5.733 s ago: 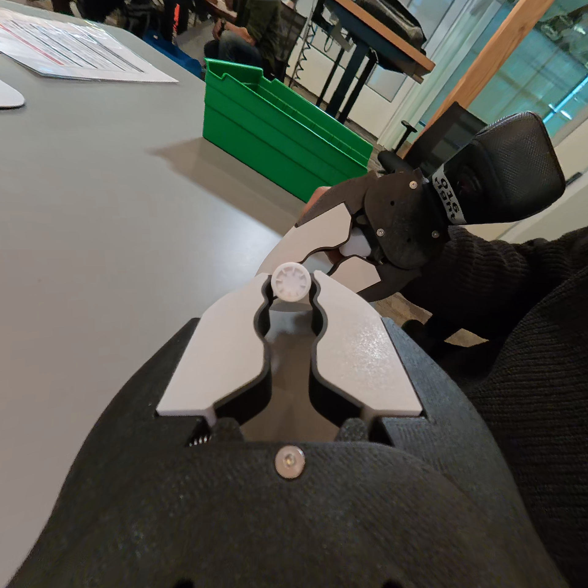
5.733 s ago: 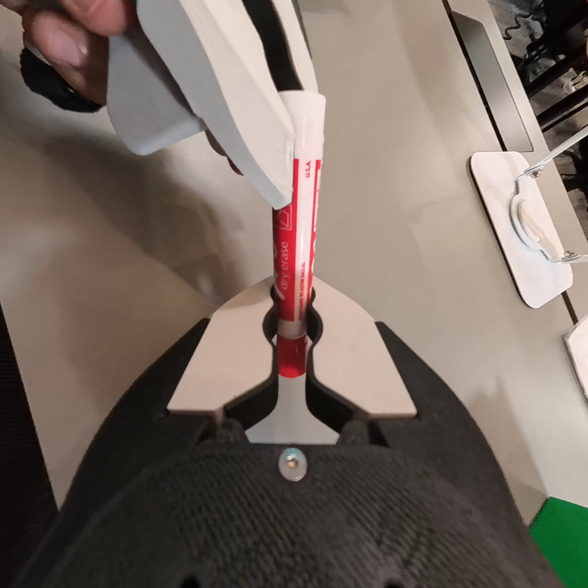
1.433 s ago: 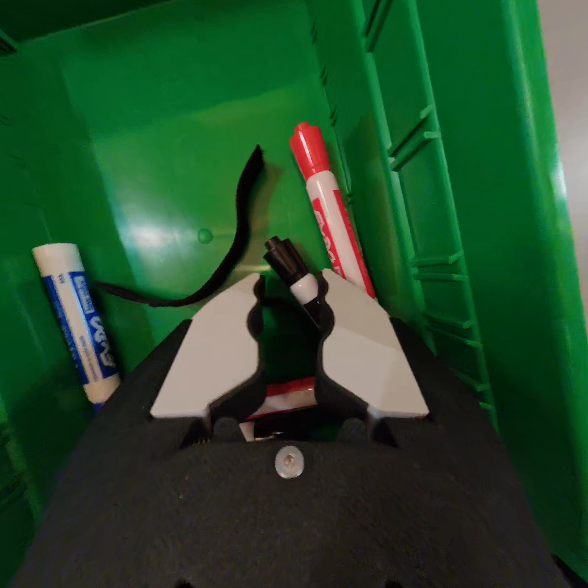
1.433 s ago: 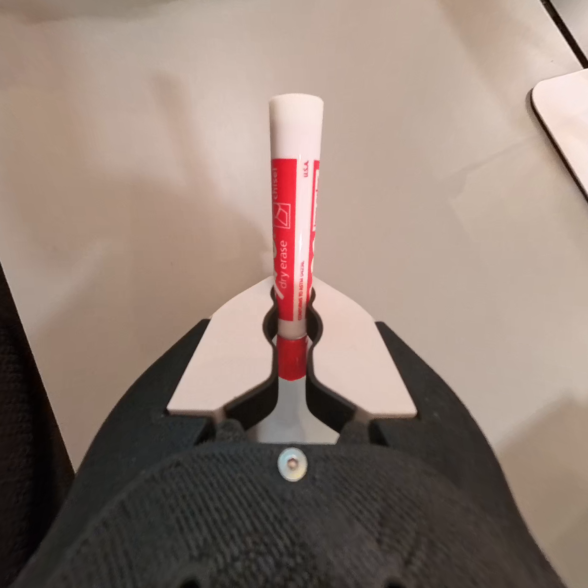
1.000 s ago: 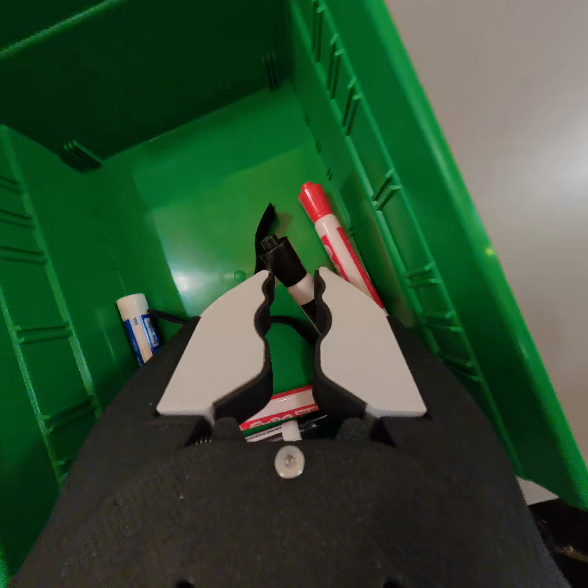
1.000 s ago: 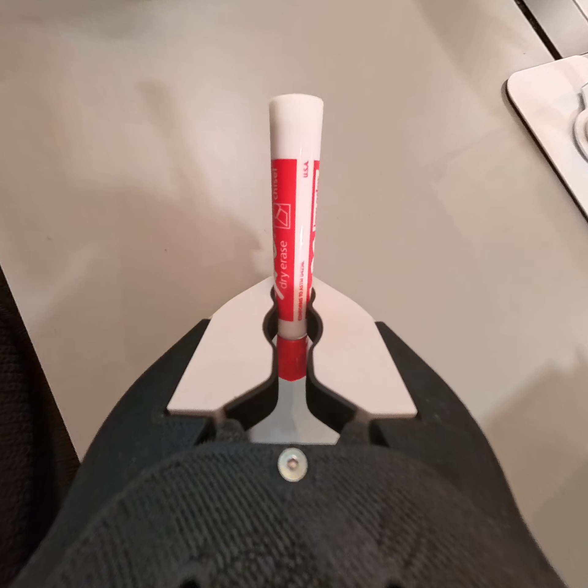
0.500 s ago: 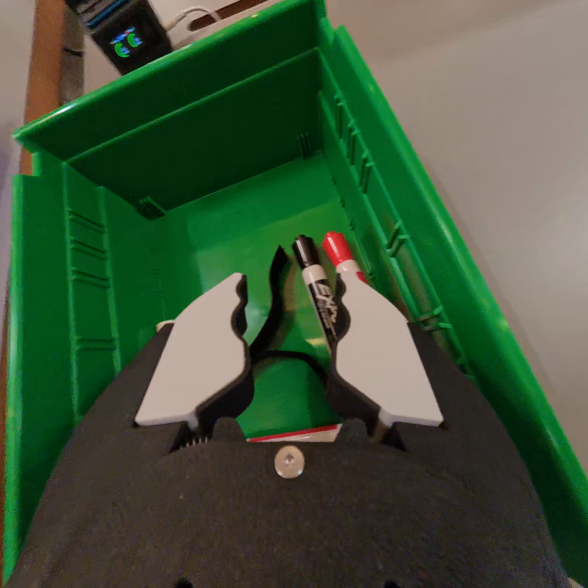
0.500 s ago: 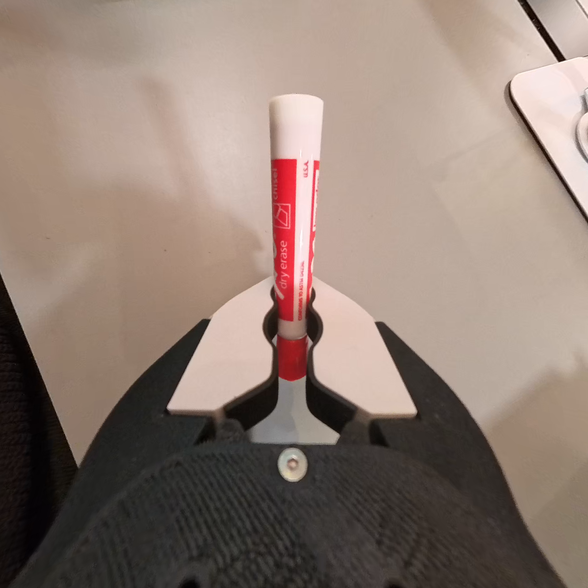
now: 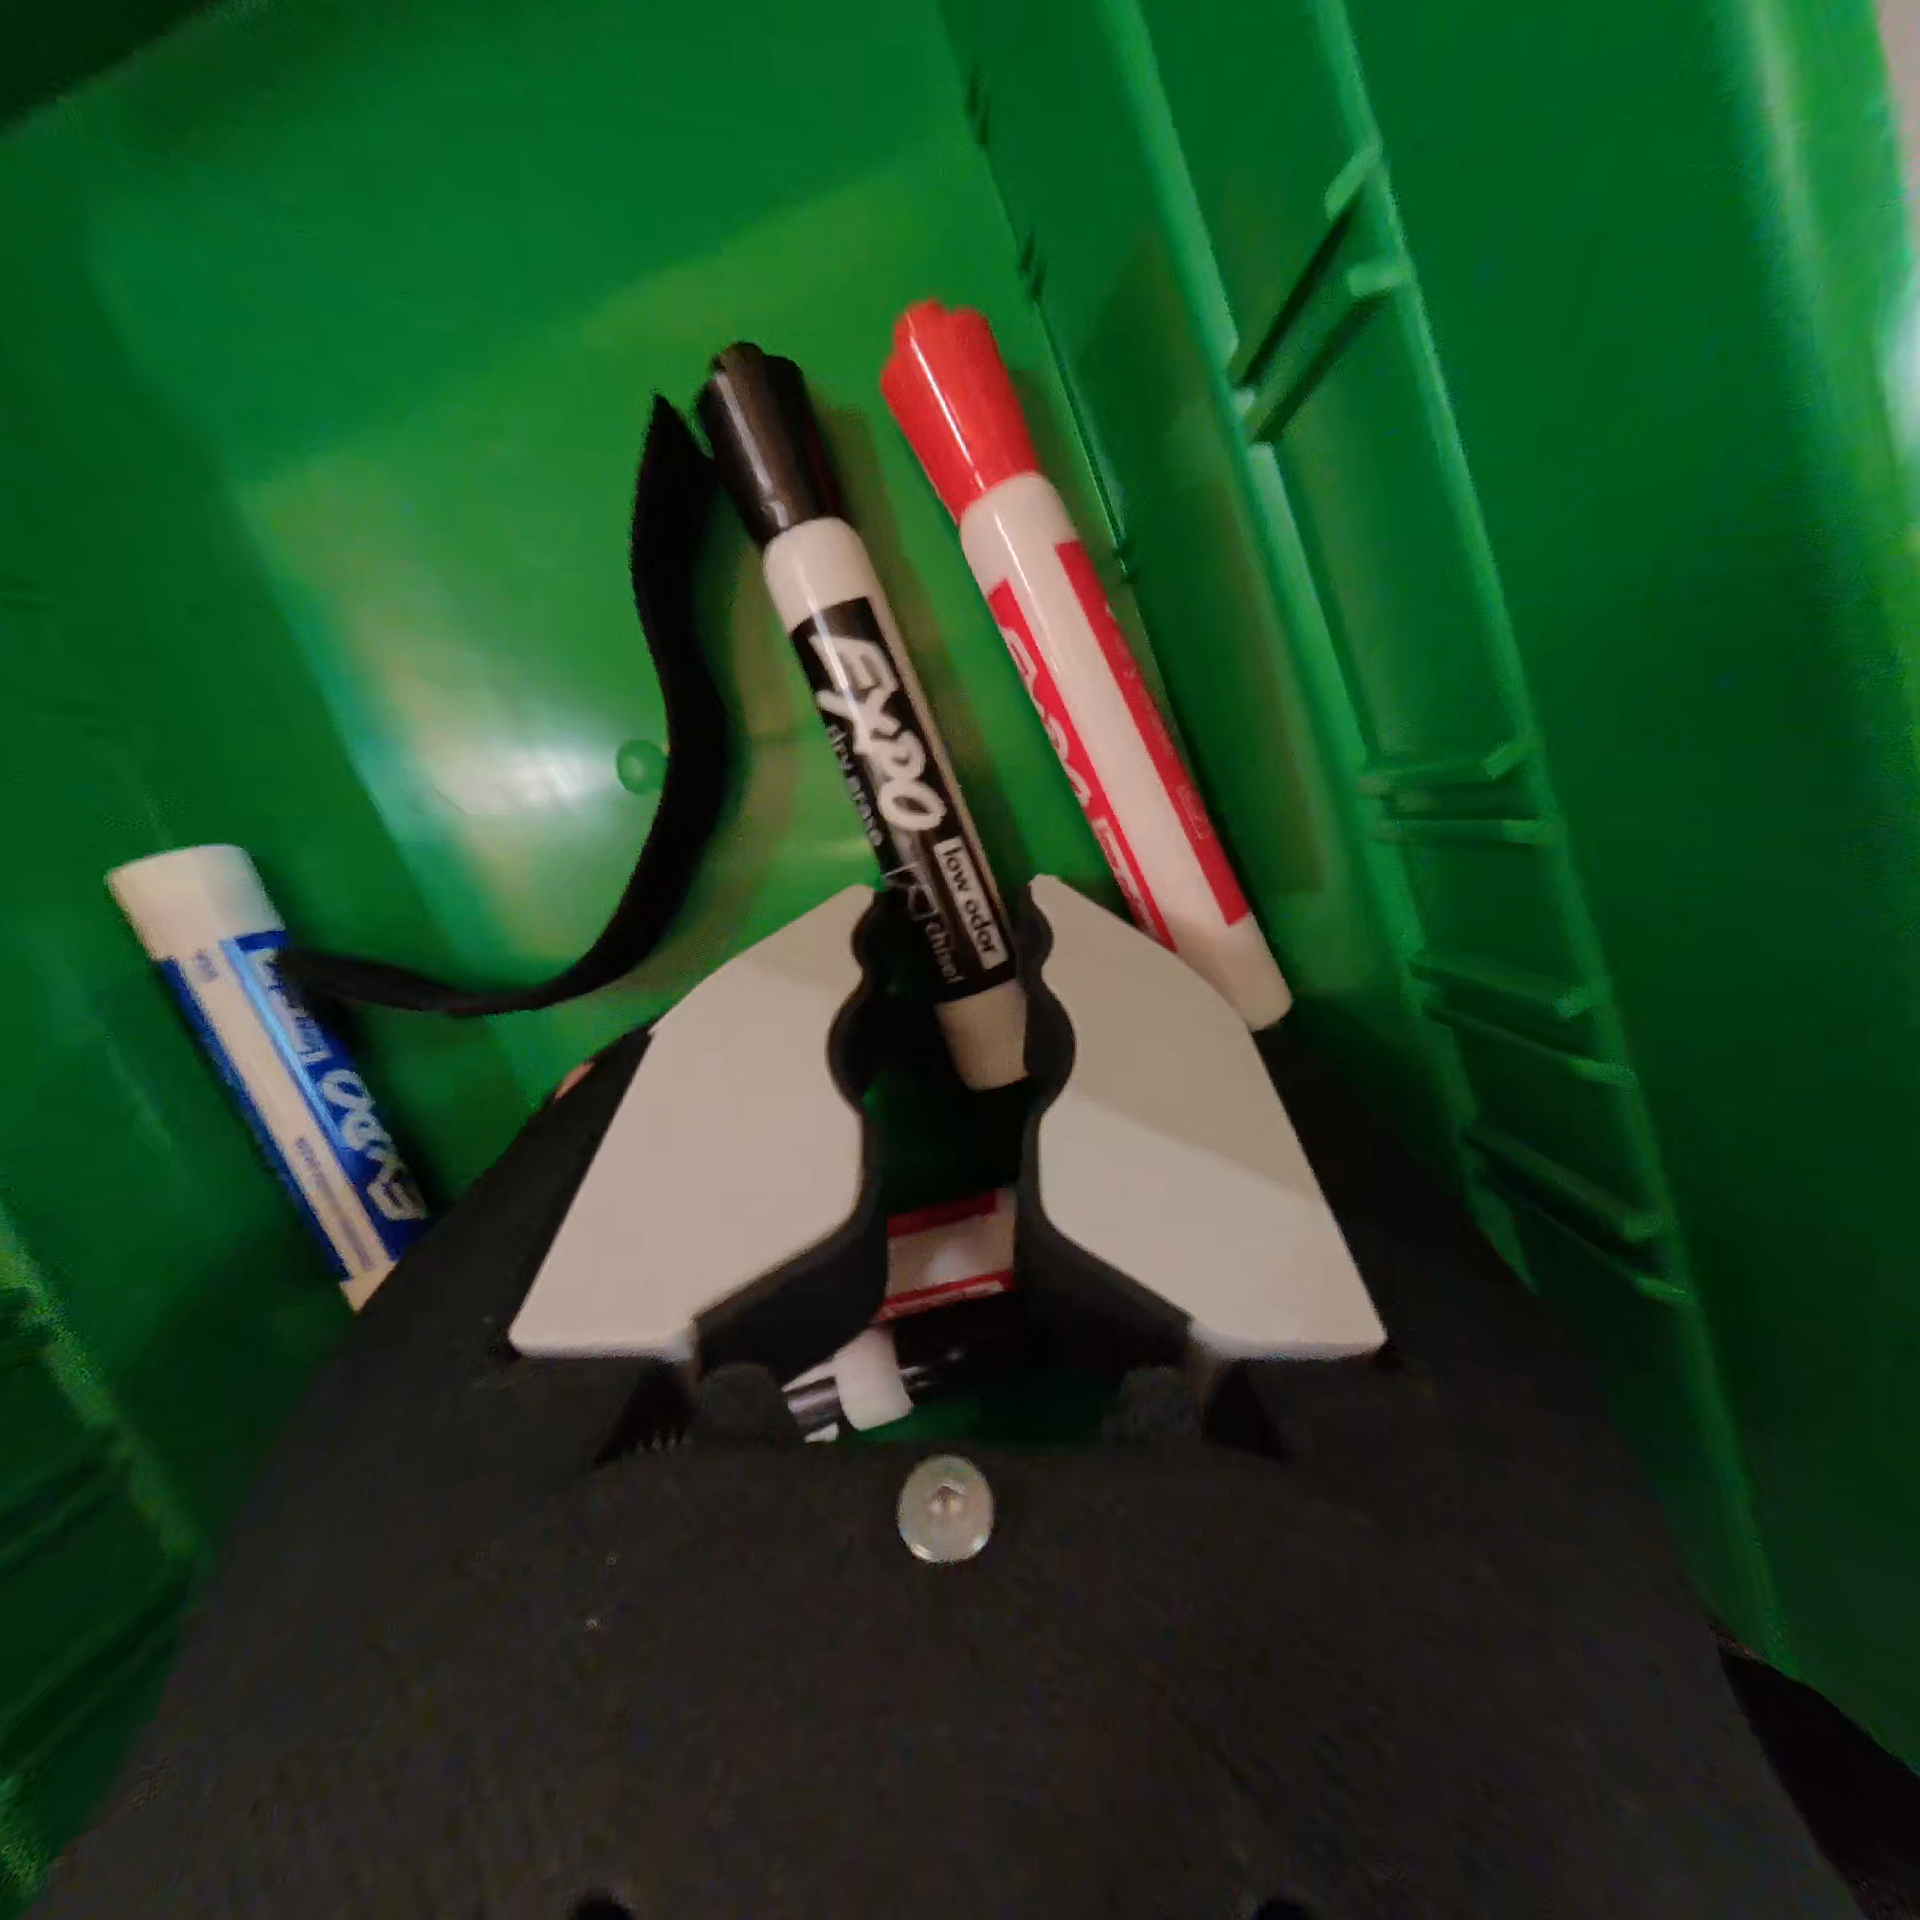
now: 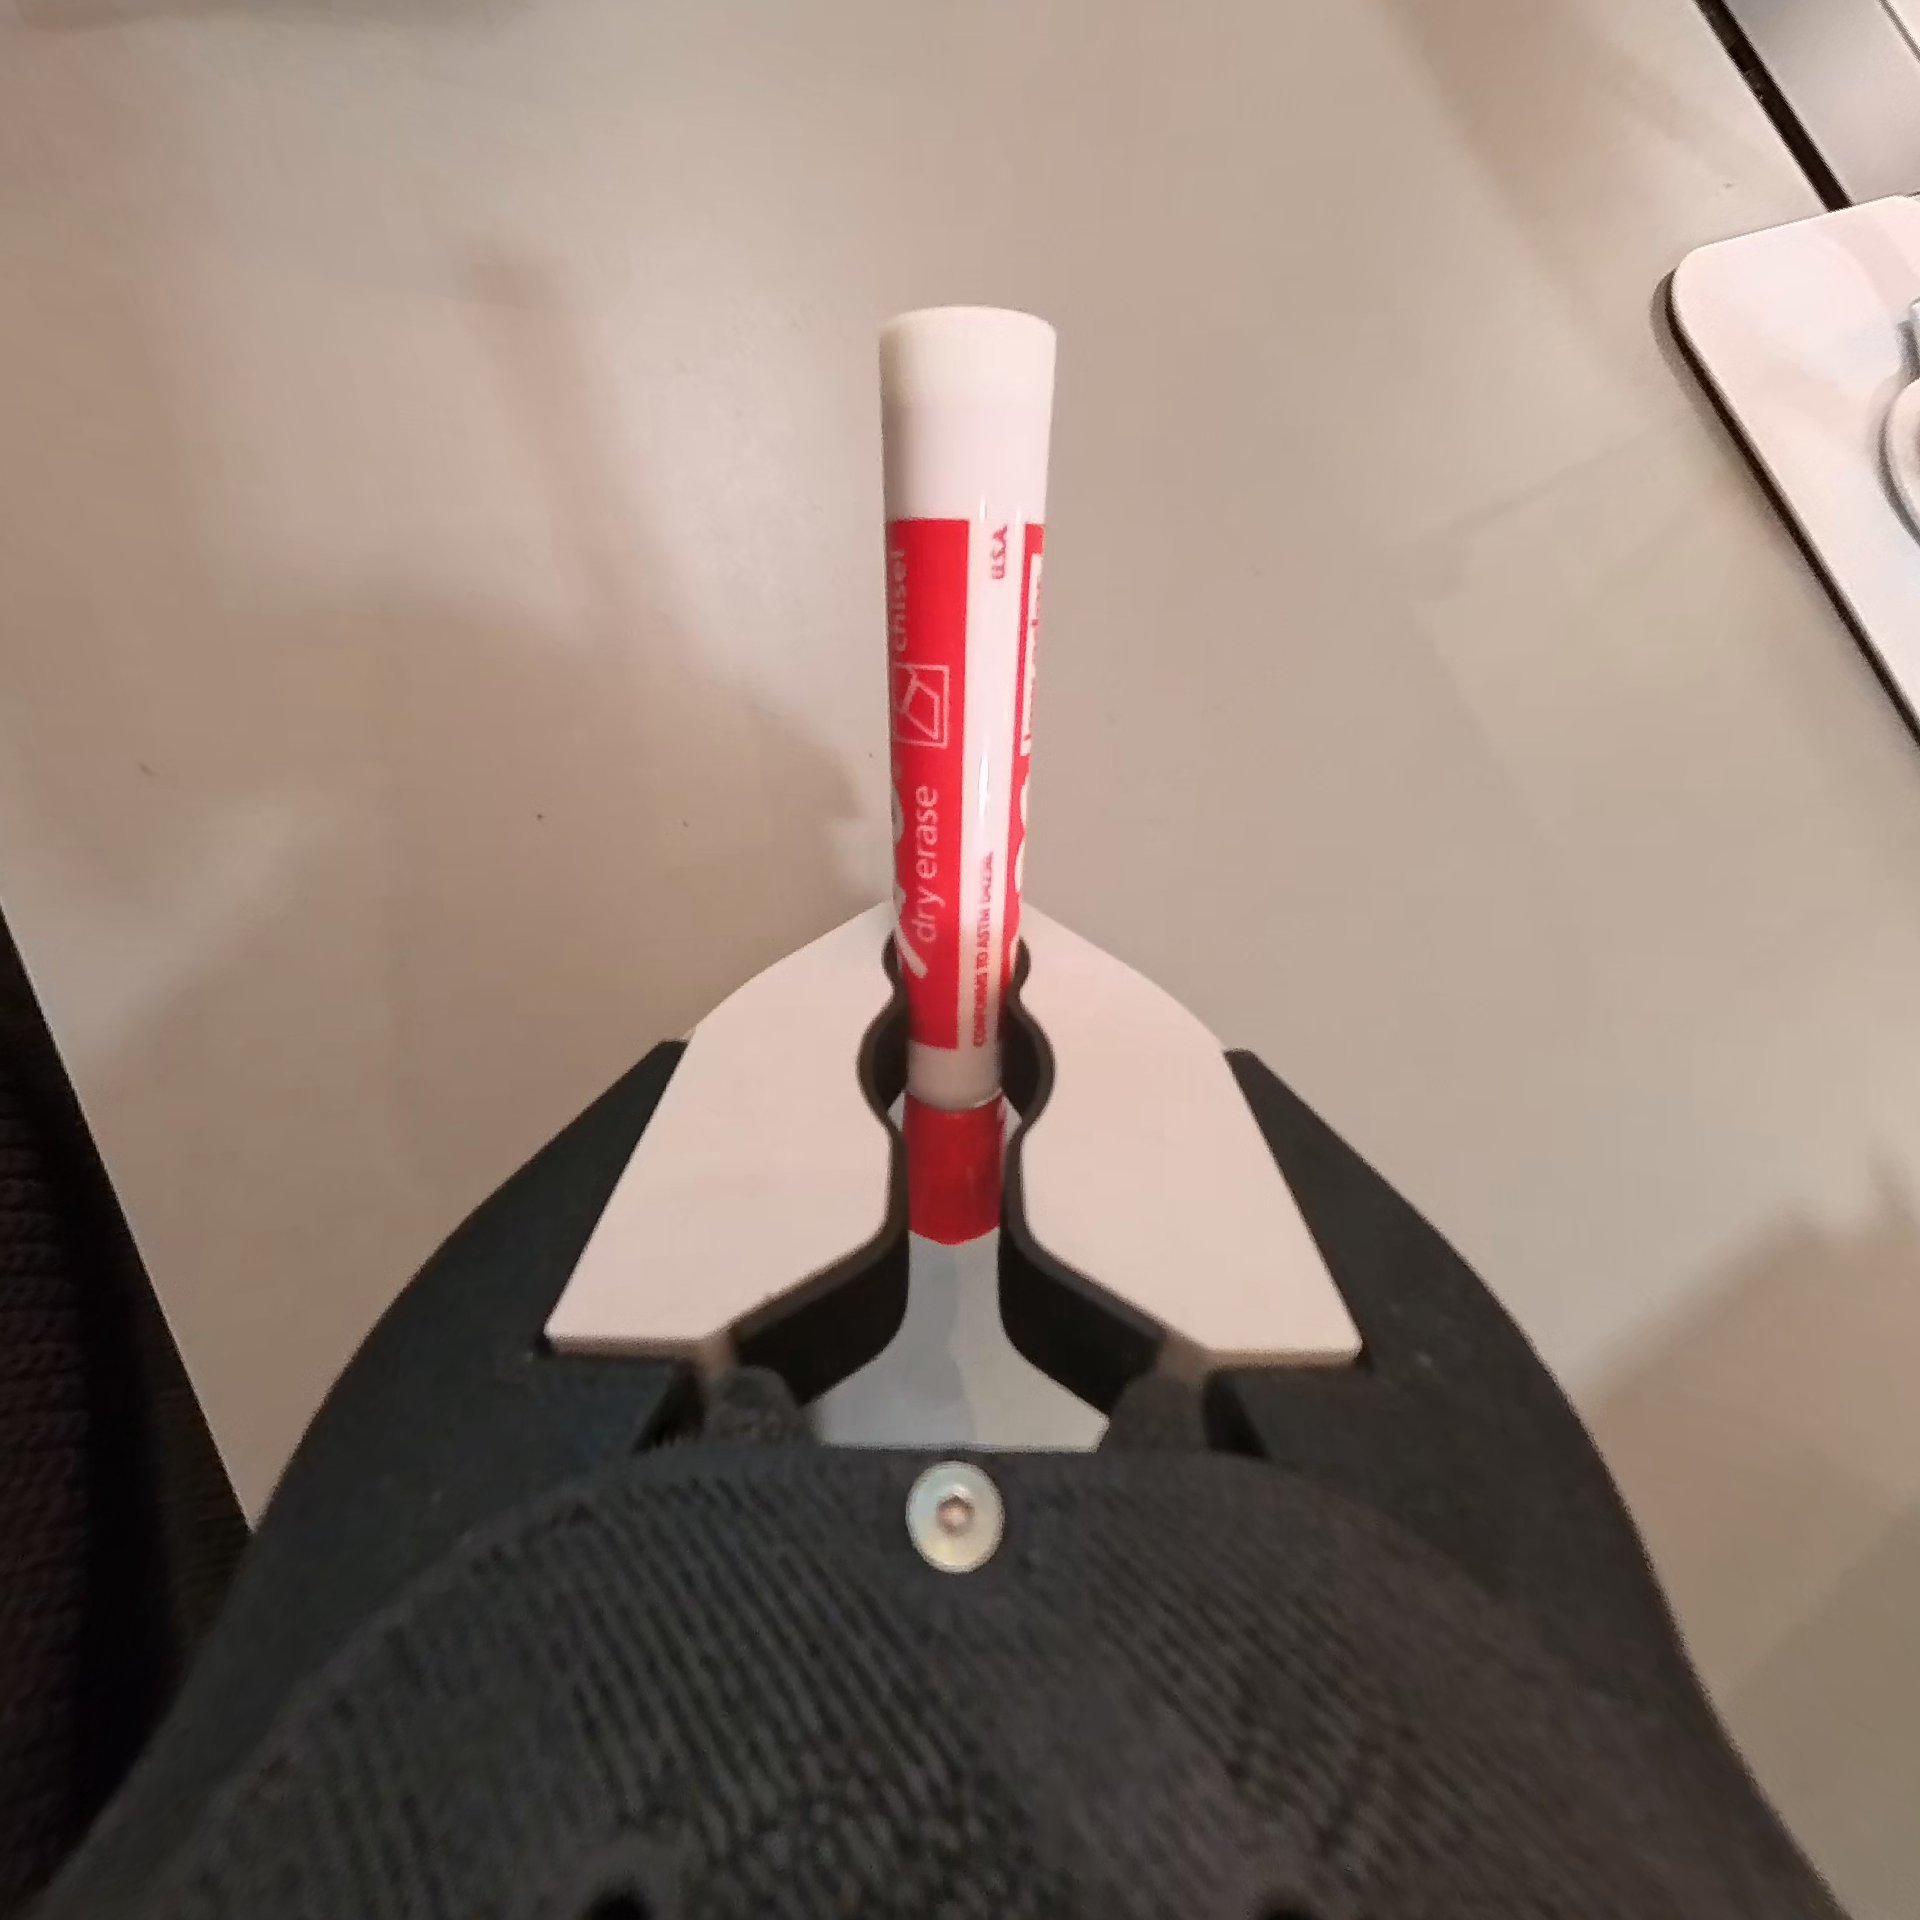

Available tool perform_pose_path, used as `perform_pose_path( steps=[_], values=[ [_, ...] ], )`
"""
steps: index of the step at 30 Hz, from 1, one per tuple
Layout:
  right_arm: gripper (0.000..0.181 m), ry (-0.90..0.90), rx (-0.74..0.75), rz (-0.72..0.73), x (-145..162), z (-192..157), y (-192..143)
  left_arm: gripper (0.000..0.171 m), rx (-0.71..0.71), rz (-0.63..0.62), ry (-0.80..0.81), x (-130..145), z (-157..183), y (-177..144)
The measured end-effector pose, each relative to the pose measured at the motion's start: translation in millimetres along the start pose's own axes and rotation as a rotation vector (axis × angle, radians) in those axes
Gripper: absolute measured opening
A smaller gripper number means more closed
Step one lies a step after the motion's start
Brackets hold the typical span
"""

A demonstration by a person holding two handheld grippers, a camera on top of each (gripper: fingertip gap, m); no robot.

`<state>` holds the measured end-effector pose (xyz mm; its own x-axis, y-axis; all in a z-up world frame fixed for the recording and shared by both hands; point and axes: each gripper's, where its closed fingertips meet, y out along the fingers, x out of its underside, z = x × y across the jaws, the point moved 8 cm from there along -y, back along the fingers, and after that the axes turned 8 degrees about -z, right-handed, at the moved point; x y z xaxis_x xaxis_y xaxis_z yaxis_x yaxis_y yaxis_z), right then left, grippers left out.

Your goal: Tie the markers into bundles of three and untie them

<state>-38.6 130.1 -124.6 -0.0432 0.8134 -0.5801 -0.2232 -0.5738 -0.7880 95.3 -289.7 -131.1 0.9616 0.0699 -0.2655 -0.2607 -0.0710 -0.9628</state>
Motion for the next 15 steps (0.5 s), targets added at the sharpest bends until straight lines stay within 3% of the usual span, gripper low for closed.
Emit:
perform_pose_path(
  steps=[3,6,15],
  values=[
    [0.014,0.001,0.001,-0.001,0.1,0.4,0.0,0.023,-0.111,-0.013,0.027,-0.8,-7.2,-1.5],
    [0.014,0.002,0.003,0.001,0.1,1.0,-0.3,0.023,-0.106,0.055,0.009,-2.5,-14.4,-12.2],
    [0.014,0.006,-0.006,0.001,-0.6,1.2,1.5,0.021,-0.039,0.571,-0.083,-7.3,-26.4,-128.3]
  ],
)
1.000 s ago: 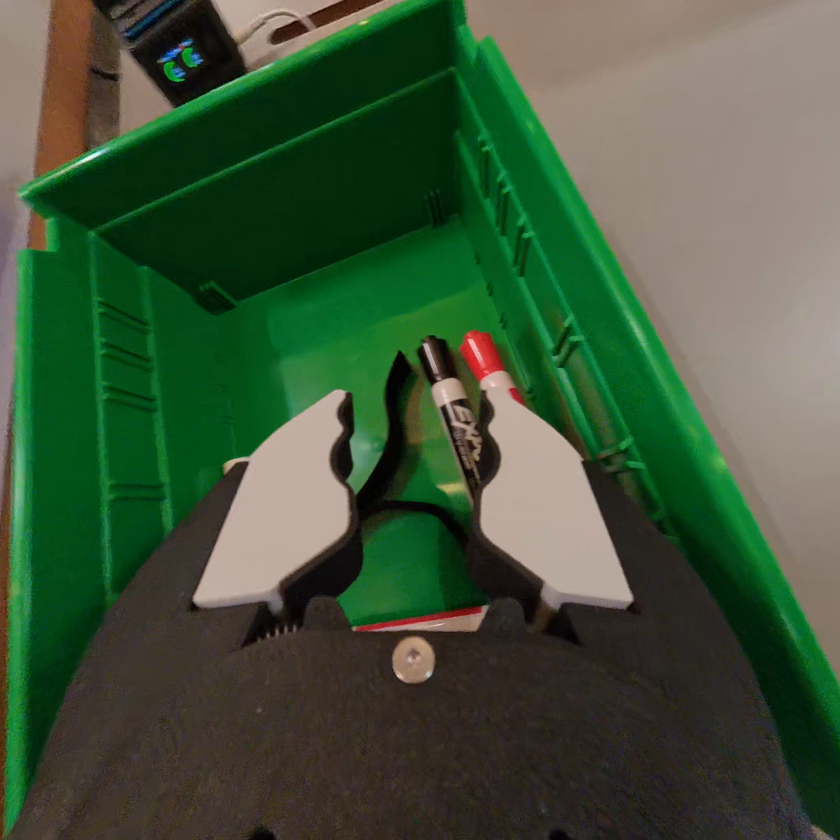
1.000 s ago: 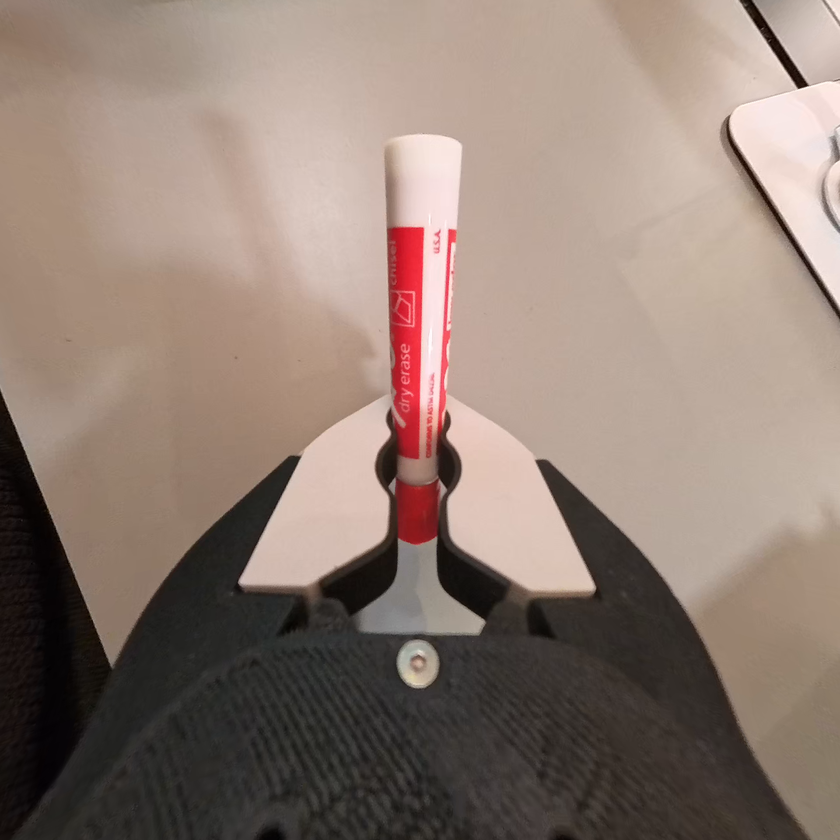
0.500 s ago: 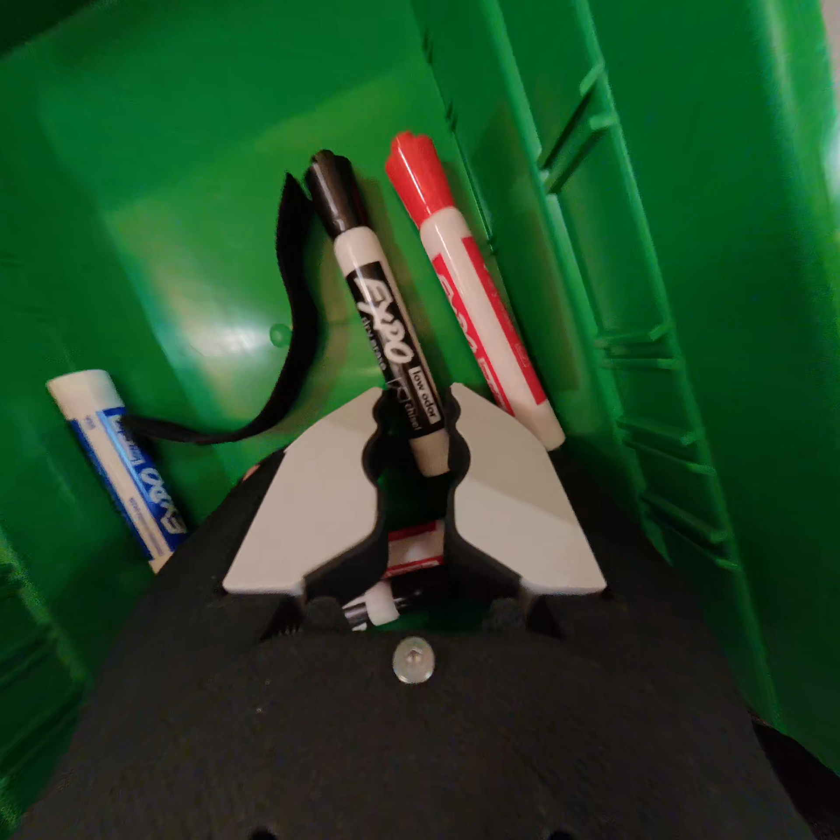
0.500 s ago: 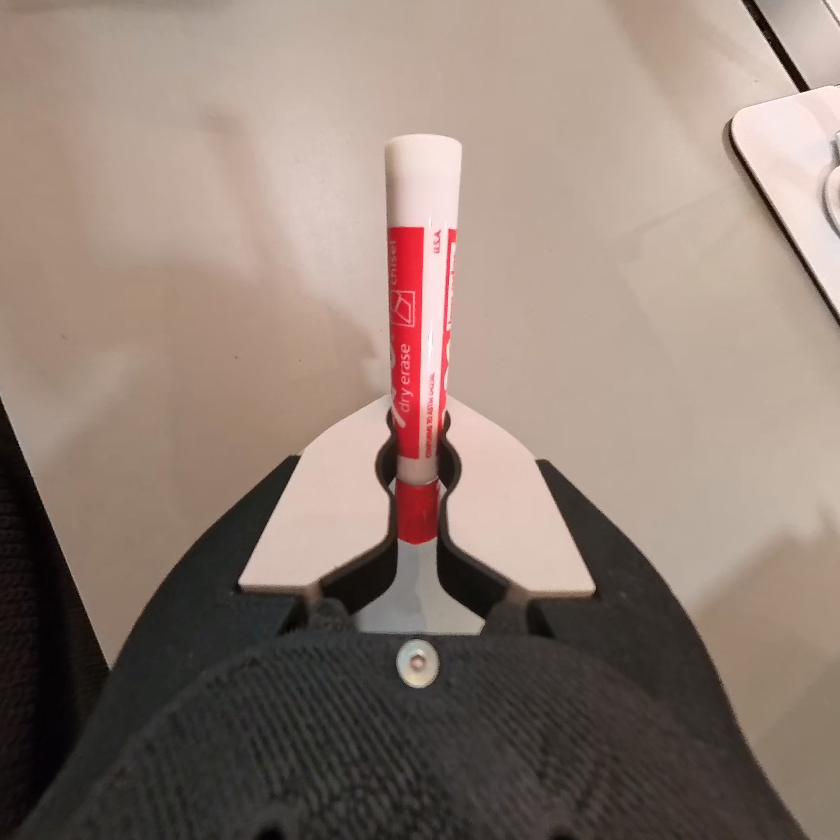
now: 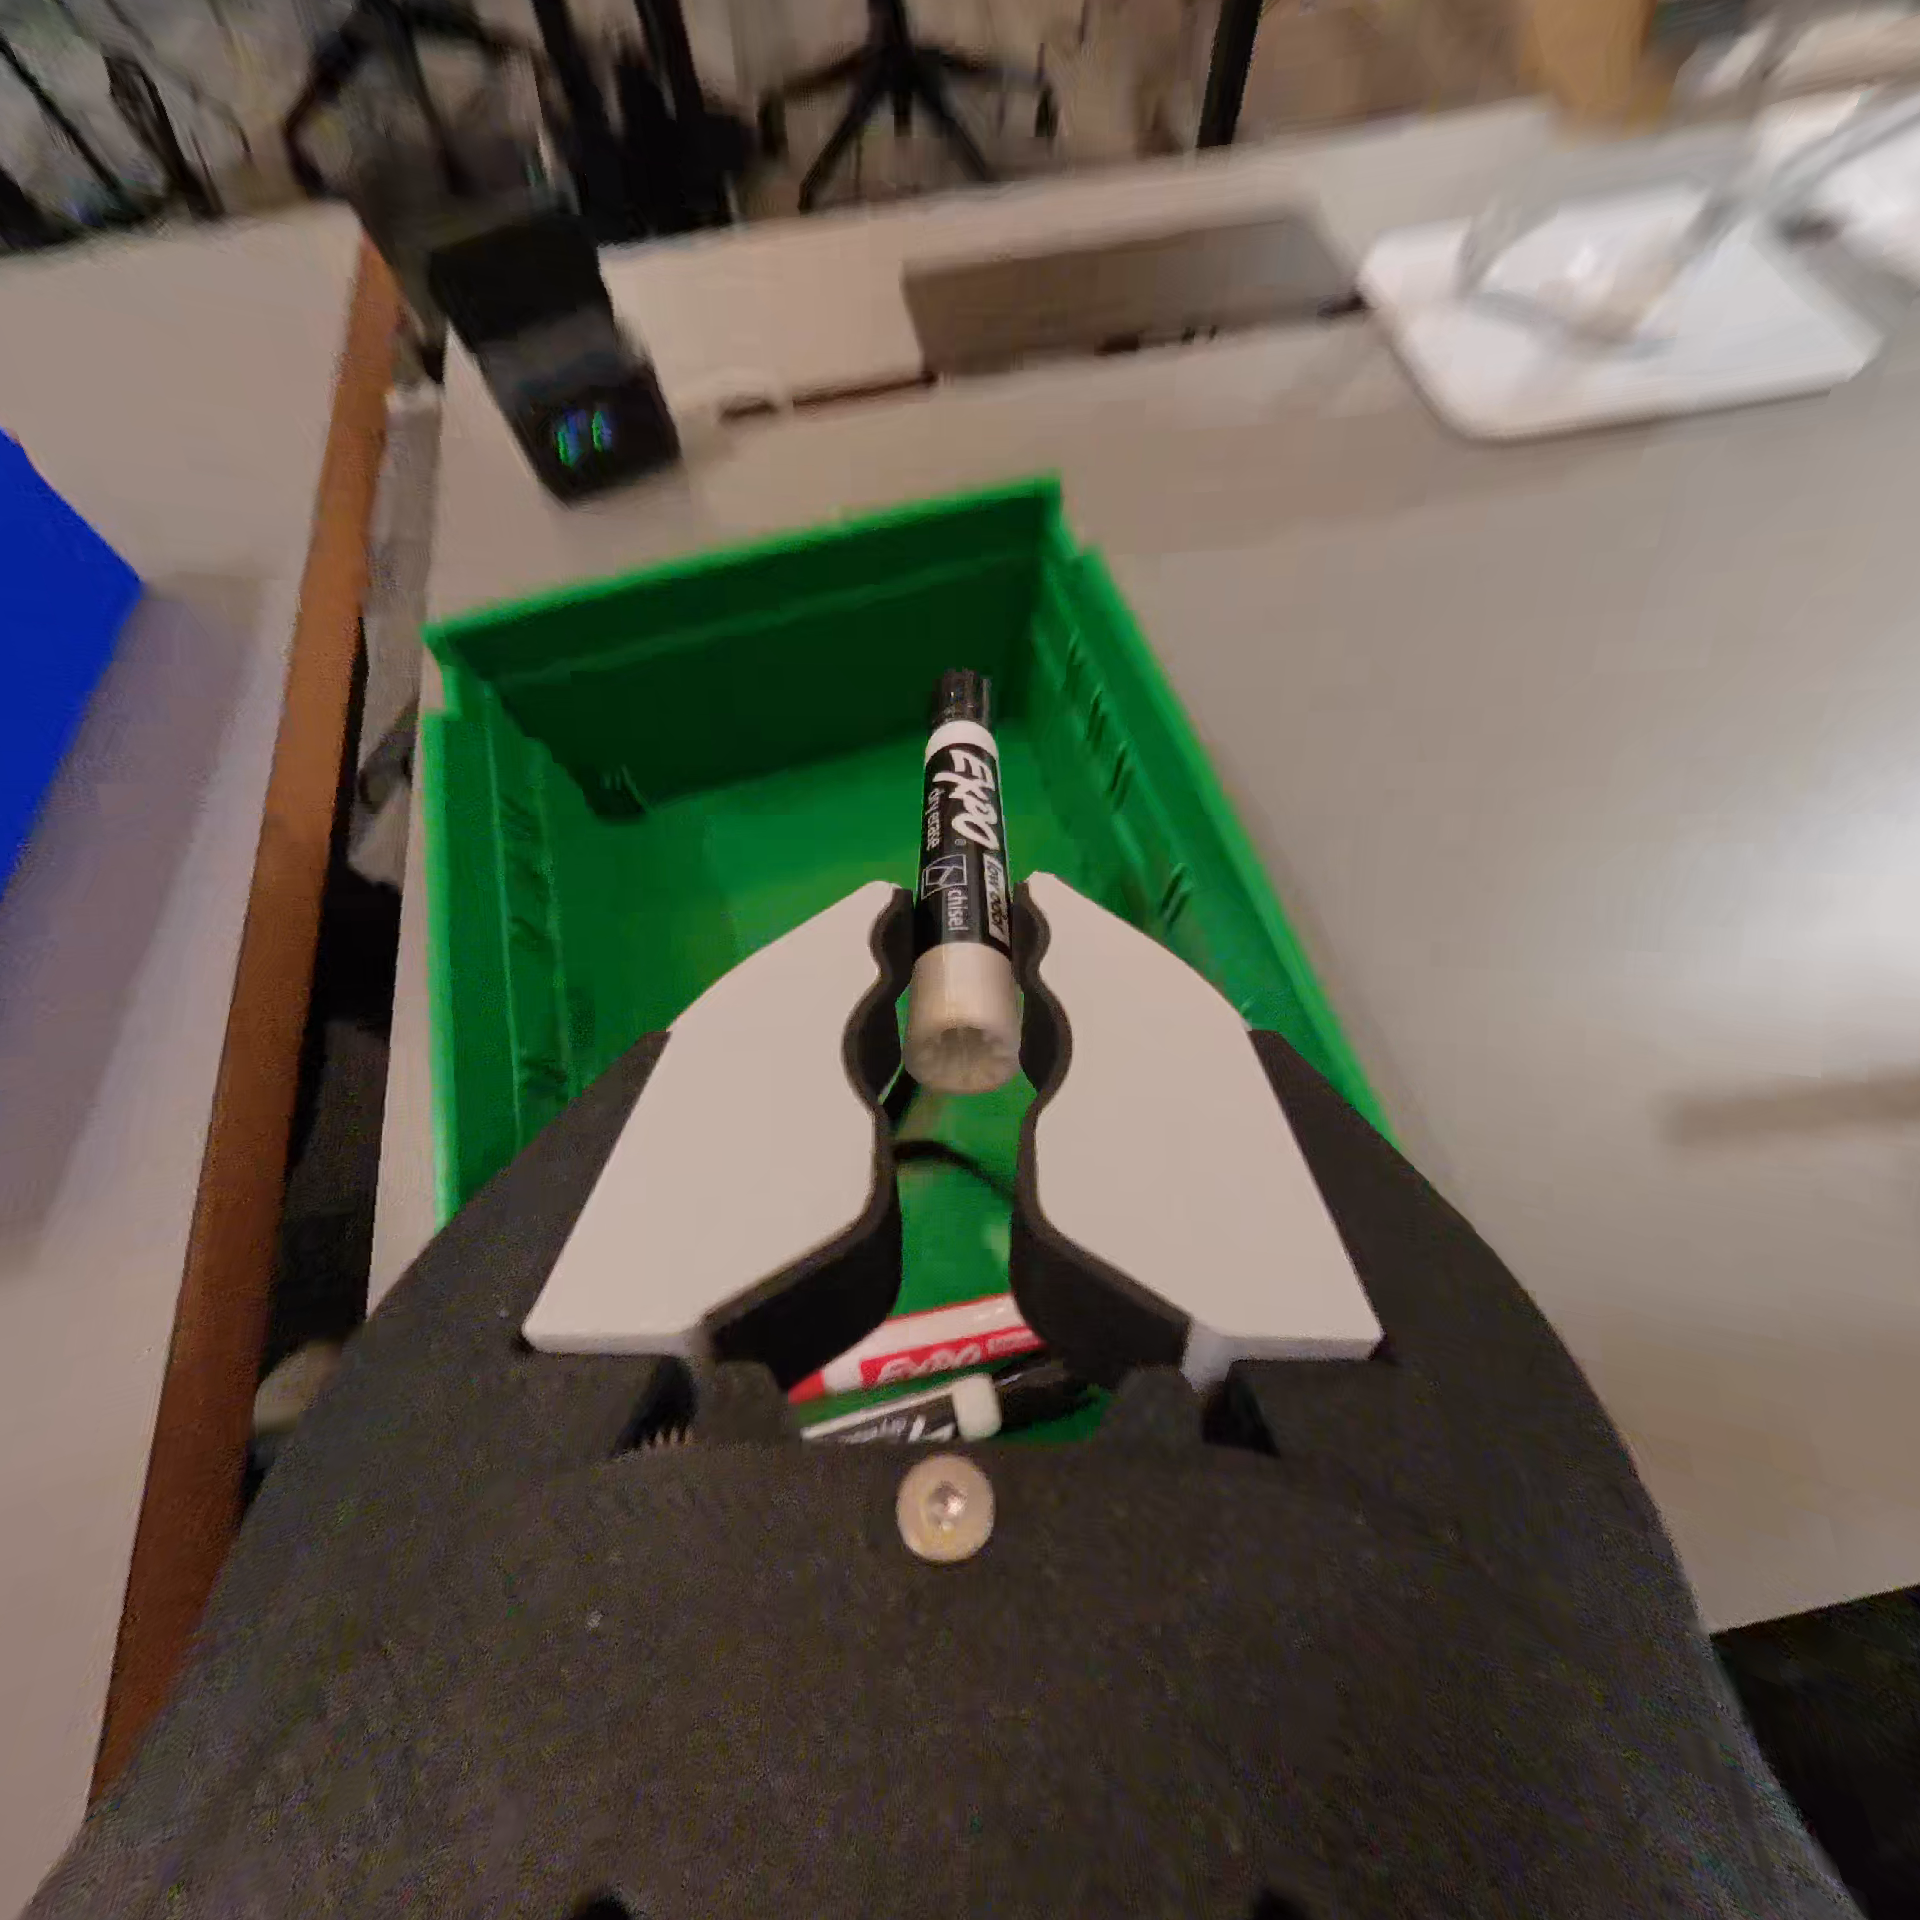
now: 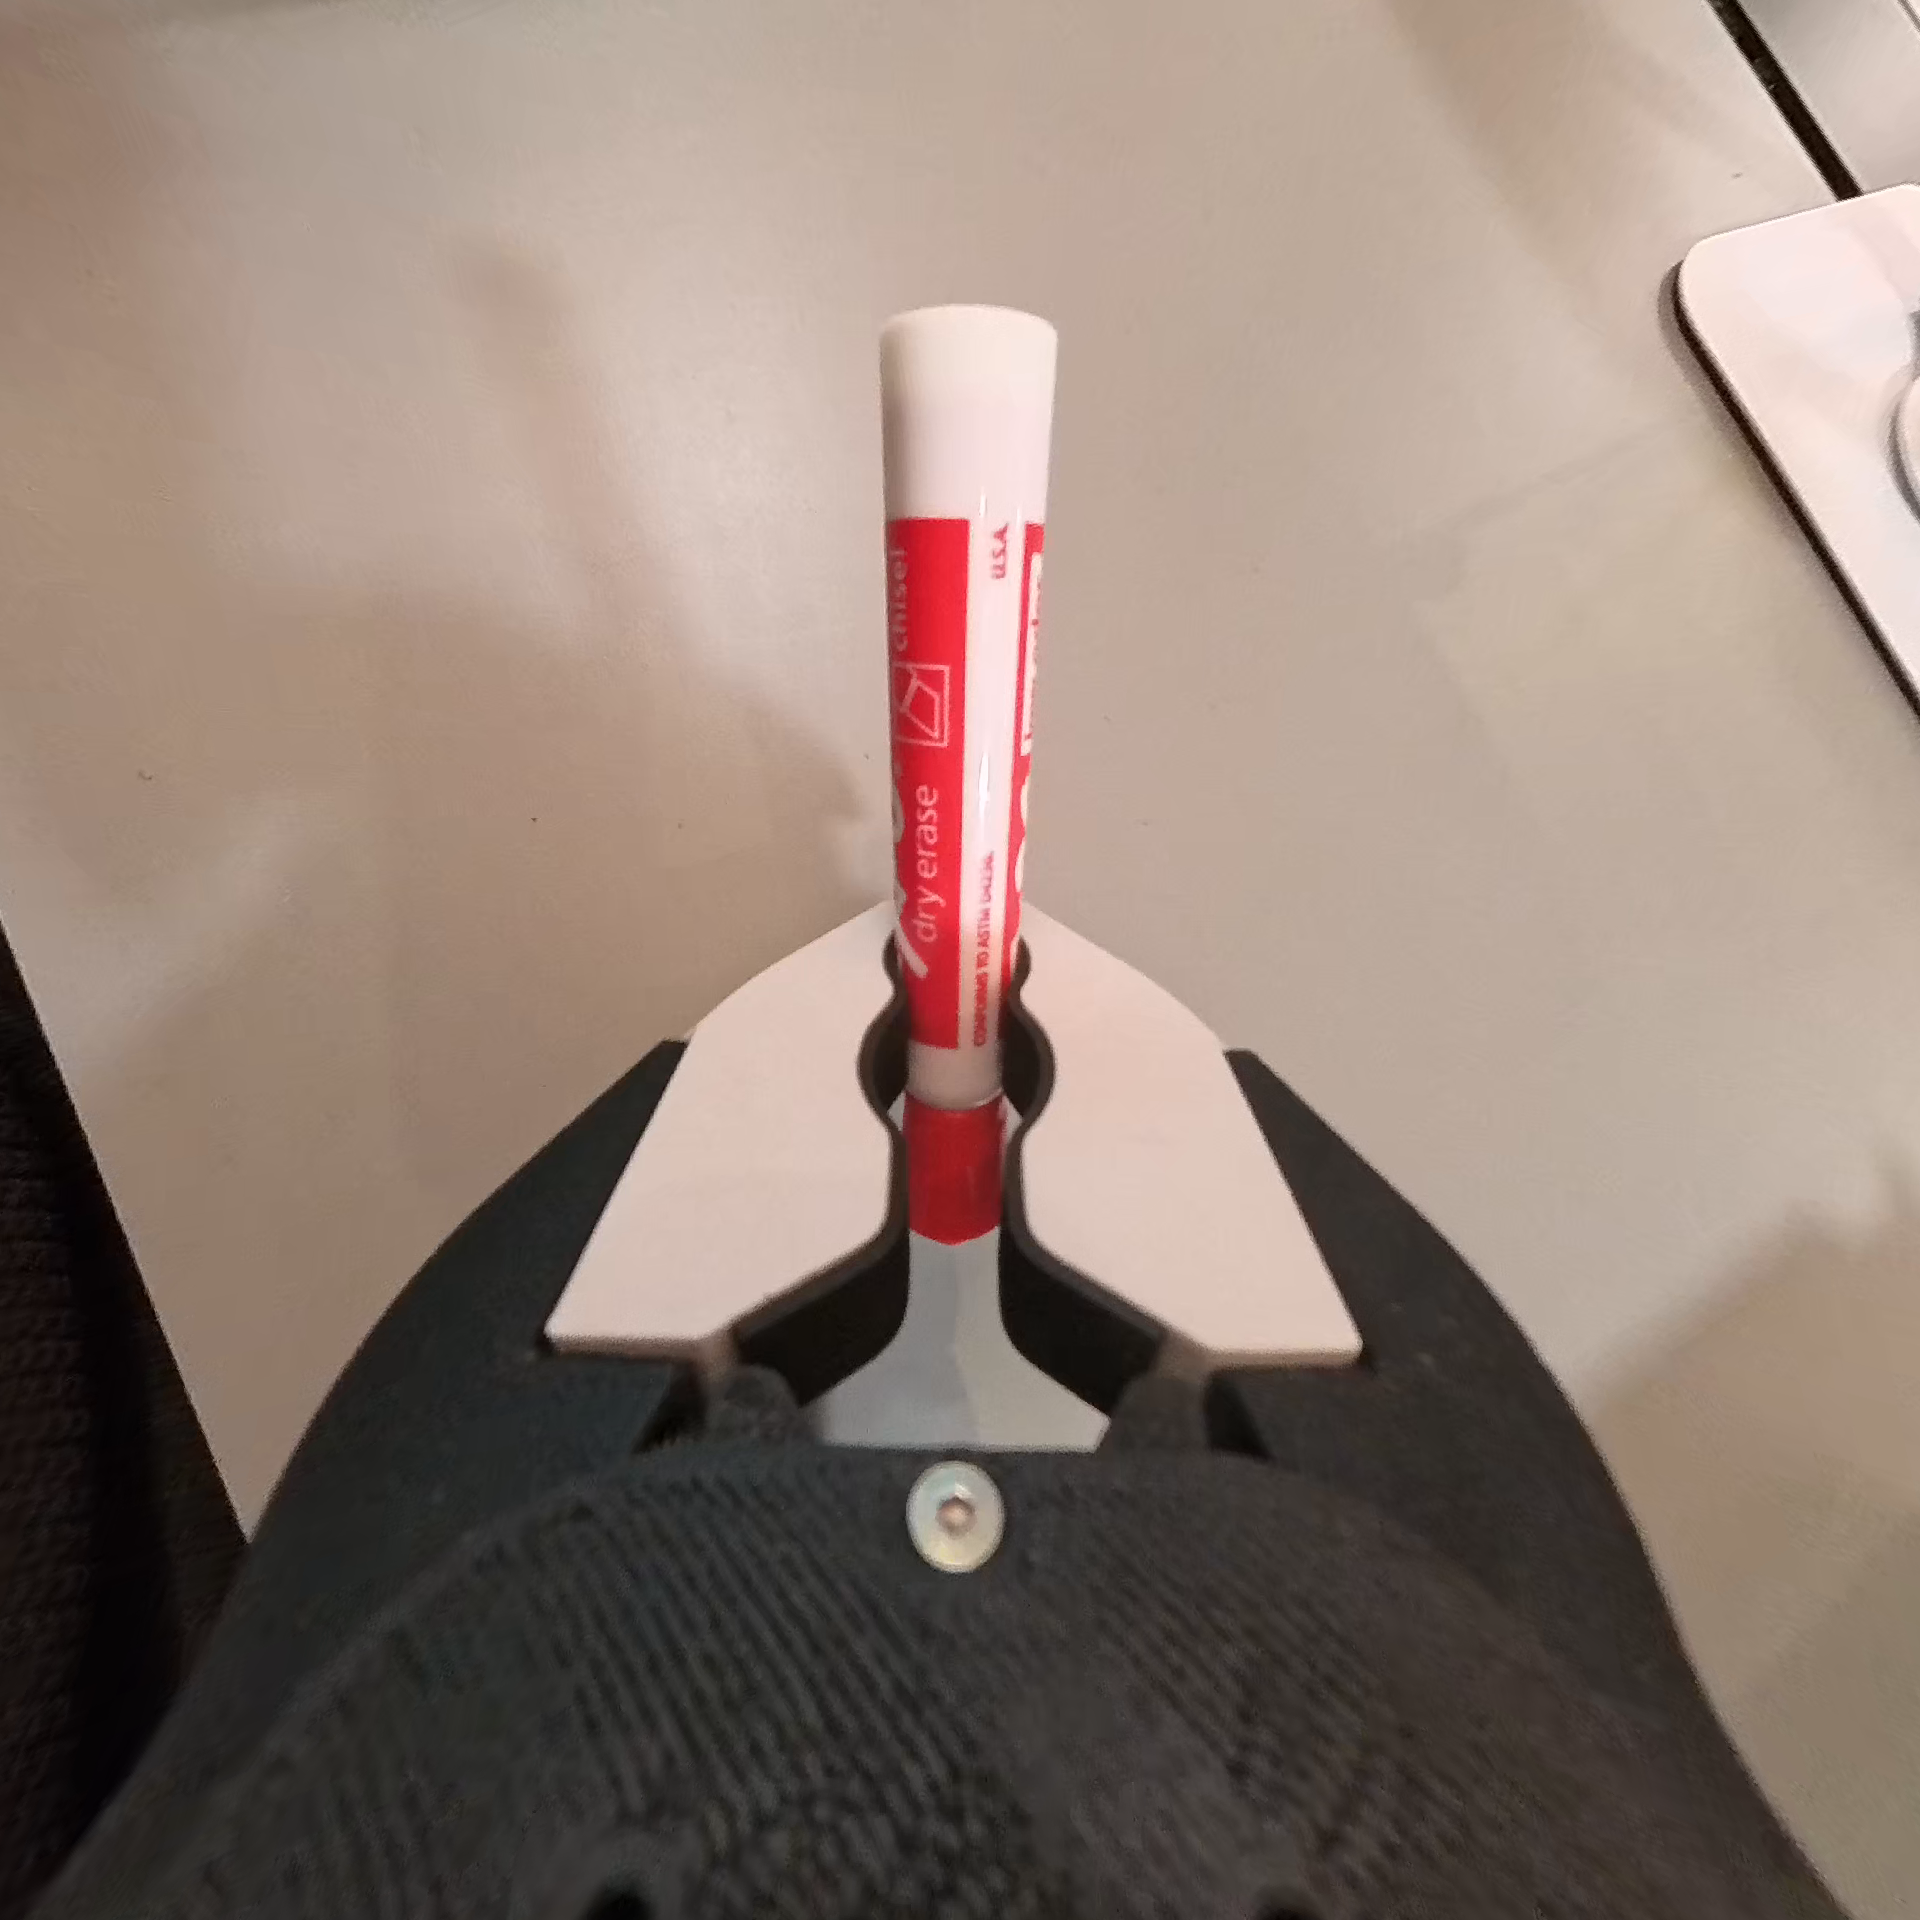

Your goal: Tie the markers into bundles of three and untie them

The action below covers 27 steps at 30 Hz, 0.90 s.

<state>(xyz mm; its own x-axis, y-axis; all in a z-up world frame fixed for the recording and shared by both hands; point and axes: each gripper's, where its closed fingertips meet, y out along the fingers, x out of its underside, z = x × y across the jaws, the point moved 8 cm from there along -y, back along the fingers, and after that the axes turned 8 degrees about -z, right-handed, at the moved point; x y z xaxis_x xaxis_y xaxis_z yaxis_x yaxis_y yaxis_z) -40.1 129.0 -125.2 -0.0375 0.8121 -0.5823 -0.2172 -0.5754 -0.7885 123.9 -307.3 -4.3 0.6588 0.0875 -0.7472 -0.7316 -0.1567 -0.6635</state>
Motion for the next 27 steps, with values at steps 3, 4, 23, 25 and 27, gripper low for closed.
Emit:
perform_pose_path(
  steps=[3,4,23,25,27],
  values=[
    [0.013,-0.002,-0.001,0.007,-1.6,-0.3,-1.3,0.022,0.147,0.147,0.021,-19.6,23.3,-25.1],
    [0.013,-0.001,-0.003,0.011,-2.0,-0.1,-1.9,0.022,0.211,0.184,0.038,-26.3,35.6,-31.4],
    [0.014,-0.179,-0.393,-0.174,12.5,-32.8,-9.6,0.021,1.231,-0.052,0.532,25.5,282.6,42.3],
    [0.013,-0.194,-0.419,-0.207,11.8,-38.5,-11.0,0.021,1.276,-0.062,0.529,28.7,290.1,41.9],
    [0.012,-0.209,-0.439,-0.234,11.7,-43.6,-10.6,0.021,1.276,-0.091,0.545,32.5,295.1,44.7]
  ],
)
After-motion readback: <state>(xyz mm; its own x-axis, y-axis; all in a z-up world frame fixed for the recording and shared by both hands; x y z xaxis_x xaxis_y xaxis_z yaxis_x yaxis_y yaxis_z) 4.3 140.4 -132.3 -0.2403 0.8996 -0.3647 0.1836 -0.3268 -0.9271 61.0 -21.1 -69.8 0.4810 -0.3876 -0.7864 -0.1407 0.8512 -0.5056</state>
